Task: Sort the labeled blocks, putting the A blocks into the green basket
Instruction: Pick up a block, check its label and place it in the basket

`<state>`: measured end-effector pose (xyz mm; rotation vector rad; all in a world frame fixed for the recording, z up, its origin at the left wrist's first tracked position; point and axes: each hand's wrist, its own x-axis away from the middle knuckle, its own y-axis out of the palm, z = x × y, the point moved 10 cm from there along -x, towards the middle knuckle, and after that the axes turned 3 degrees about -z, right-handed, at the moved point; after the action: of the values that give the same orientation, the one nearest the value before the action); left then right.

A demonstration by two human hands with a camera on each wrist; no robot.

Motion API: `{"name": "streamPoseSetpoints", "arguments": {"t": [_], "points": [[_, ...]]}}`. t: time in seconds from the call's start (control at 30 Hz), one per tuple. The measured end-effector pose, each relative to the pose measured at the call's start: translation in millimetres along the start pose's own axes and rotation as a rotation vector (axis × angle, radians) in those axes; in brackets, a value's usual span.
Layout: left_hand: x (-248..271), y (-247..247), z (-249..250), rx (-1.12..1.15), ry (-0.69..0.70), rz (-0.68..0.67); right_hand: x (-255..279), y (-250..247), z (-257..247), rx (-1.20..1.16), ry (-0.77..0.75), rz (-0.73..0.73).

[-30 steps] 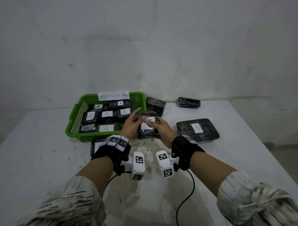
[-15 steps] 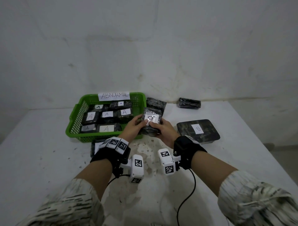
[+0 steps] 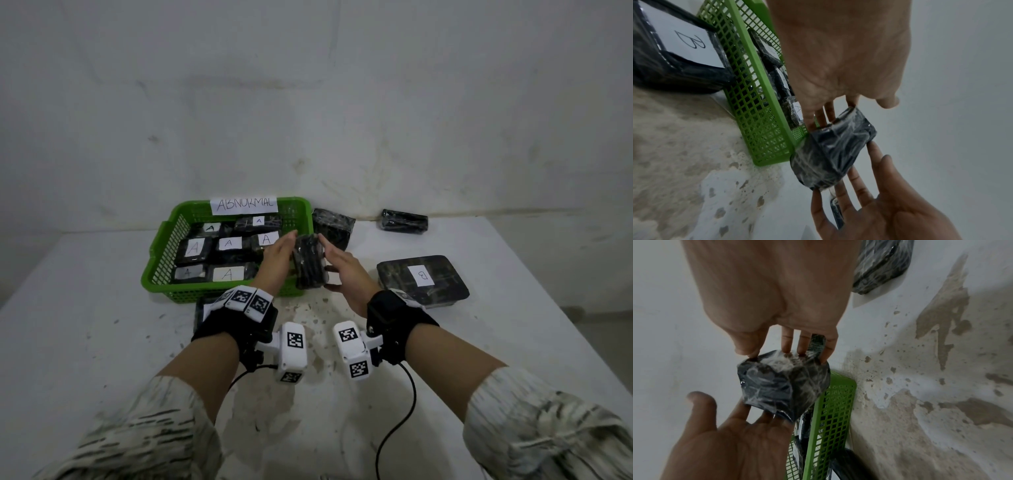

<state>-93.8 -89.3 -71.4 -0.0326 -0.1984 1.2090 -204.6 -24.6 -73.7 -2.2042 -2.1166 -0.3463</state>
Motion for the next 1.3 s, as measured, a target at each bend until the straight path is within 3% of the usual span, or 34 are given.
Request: {"name": "streamPoseSetpoints", "arguments": {"t": [0.07,0.2,0.3,0.37,0.47,0.53,0.77,1.03,1.2,1.3], "points": [[2.6,1.5,2.2,0.052,-0.004,-0.009,0.3,2.3,-1.8,0.018,-0.009,-0.011],[0.4,-13.3,0.8,0.02,0.02,0.097,0.4,1.5,-5.1,0.098,-0.019,-0.027],[-1.4,-17.6,-5.7,0.095,0.017,0.102,-1.4,-18.5,-12.0,0.08,-0.097,0.158],[-1.0,-11.2,-9.2,0.2,-0.022,0.05,-3.6,-27.0,-7.9,0.077,-0.07,0.234],[1.0,-0.5,-10.3,0.369,-0.058,-0.009,-8.7,-14.3,12.4,0.057,0.105,0.098],[3.6,2.1,-10.5,0.371,-0.068,-0.025,-7.5,-4.9,15.2,0.02,0.132,0.018],[6.5,0.0,0.8,0.101,0.019,-0.02,-8.0,-7.7,3.7,-0.02,0.038,0.082],[6.5,0.9,-5.5,0.147,-0.016,-0.063,-9.1,-9.7,-1.2,-0.062,-0.01,0.072],[10.0,-4.6,-0.8,0.142,0.014,-0.032,-8.0,1.9,2.0,-0.048,-0.001,-0.042],[11.5,-2.6,-3.3,0.139,-0.02,-0.067,-7.2,-2.1,-1.0,-0.053,-0.039,-0.004]]}}
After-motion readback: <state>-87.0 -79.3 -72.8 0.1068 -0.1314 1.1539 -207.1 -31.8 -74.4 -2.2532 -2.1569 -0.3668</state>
